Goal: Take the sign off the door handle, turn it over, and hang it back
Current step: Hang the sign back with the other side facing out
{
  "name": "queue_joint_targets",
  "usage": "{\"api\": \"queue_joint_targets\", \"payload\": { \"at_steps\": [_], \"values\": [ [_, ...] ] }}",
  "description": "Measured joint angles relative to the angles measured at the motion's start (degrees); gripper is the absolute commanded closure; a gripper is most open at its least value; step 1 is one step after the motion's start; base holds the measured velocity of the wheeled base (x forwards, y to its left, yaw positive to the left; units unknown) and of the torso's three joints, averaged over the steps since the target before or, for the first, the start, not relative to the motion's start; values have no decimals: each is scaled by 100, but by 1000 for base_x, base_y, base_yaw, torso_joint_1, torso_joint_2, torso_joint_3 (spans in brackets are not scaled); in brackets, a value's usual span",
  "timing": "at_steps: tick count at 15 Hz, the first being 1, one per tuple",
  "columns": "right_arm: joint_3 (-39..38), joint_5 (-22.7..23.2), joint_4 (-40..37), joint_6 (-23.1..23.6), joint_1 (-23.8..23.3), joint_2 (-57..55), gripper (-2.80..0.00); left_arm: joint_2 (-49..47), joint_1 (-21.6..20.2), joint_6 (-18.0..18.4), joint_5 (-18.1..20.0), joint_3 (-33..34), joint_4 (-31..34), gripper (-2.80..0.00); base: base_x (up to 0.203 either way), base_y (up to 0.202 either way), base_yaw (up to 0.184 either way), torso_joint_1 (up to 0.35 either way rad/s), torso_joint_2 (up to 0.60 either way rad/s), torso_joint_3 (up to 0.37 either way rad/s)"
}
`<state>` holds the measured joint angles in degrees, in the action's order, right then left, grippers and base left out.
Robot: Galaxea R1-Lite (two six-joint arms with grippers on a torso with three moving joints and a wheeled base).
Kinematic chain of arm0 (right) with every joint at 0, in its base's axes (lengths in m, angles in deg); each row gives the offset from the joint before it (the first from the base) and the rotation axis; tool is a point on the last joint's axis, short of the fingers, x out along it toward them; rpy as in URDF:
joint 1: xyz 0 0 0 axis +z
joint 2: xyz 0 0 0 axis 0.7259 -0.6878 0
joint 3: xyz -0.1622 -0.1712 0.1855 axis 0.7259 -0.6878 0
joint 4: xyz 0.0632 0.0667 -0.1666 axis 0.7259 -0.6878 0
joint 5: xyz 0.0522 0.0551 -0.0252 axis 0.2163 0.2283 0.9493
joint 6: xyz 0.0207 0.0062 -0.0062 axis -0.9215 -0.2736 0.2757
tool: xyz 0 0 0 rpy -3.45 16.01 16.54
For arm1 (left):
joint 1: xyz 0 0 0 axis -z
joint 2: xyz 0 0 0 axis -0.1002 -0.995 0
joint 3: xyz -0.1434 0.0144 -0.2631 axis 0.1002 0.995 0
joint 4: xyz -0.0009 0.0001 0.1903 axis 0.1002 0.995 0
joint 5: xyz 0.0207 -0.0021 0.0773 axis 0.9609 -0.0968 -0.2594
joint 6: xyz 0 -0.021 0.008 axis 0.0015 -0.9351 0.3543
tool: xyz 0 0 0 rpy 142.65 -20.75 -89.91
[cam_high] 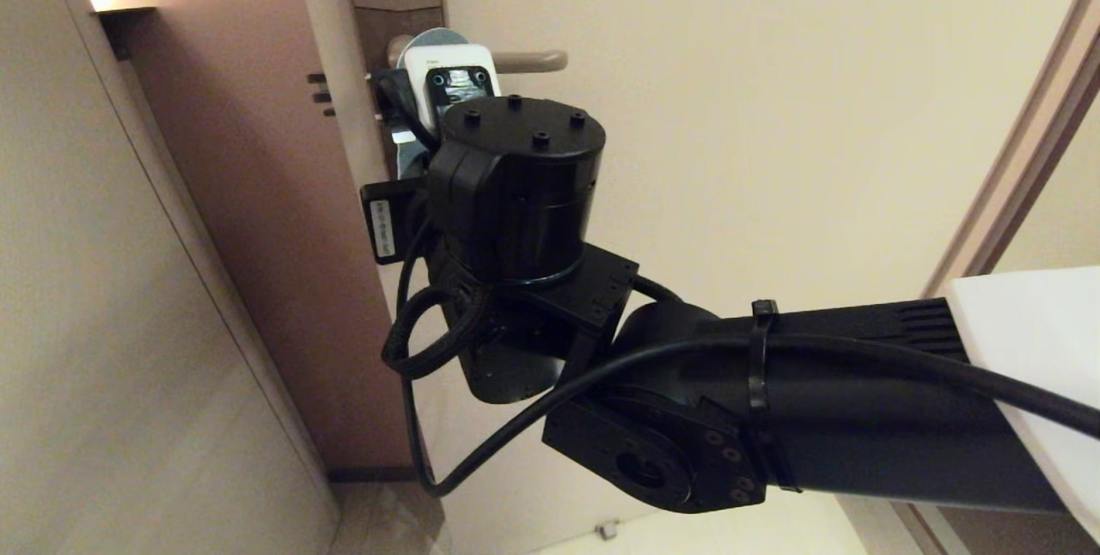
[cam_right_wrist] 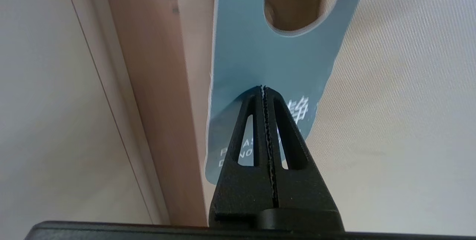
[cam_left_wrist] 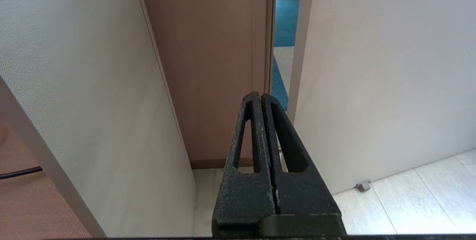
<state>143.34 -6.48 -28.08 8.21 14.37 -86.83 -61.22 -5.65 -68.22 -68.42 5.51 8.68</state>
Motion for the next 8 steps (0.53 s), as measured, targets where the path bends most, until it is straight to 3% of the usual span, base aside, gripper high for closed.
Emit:
{"api": "queue_joint_targets", "payload": {
  "at_steps": [8],
  "values": [
    [475,2,452,369,49,-486,0,0,0,-1,3,0,0,0,0,0,0,0,0,0]
  ]
}}
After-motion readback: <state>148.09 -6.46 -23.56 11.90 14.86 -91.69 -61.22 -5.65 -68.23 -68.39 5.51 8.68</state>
